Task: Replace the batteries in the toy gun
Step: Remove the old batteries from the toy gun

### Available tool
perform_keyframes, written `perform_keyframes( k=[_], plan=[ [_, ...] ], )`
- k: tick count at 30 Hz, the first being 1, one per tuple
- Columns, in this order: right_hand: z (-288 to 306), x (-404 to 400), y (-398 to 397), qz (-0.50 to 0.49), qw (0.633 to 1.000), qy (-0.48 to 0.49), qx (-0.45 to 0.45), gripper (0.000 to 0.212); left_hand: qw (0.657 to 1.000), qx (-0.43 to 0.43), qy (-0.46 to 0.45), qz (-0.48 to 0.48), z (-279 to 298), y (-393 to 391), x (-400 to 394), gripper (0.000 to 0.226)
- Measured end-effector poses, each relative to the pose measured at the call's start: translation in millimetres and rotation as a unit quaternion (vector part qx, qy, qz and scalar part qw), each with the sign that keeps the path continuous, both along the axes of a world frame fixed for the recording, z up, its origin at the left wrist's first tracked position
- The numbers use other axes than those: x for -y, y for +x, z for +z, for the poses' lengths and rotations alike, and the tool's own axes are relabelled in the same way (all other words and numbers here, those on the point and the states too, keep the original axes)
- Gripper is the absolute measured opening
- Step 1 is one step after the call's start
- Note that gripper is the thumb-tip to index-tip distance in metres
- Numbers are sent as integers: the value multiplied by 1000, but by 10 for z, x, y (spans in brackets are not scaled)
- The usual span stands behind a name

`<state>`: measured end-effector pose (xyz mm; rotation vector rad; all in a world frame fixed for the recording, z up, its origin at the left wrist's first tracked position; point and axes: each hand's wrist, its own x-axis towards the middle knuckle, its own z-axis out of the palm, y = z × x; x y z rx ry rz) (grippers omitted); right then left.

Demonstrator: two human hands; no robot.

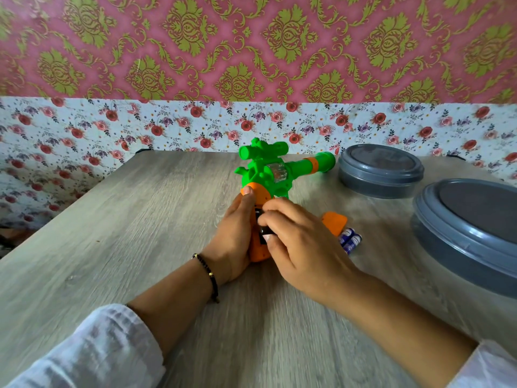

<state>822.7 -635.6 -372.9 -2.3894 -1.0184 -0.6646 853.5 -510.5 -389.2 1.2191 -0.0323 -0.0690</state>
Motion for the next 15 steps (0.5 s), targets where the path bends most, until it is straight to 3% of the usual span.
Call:
perform_keyframes(
  k=[5,15],
  plan=[
    [6,5,23,-2,1000,-24,-7,23,1000,6,8,12,23,-14,23,44],
    [31,-54,87,-16,995,75,-70,20,998,44,24,32,30,-33,58,37]
  ],
)
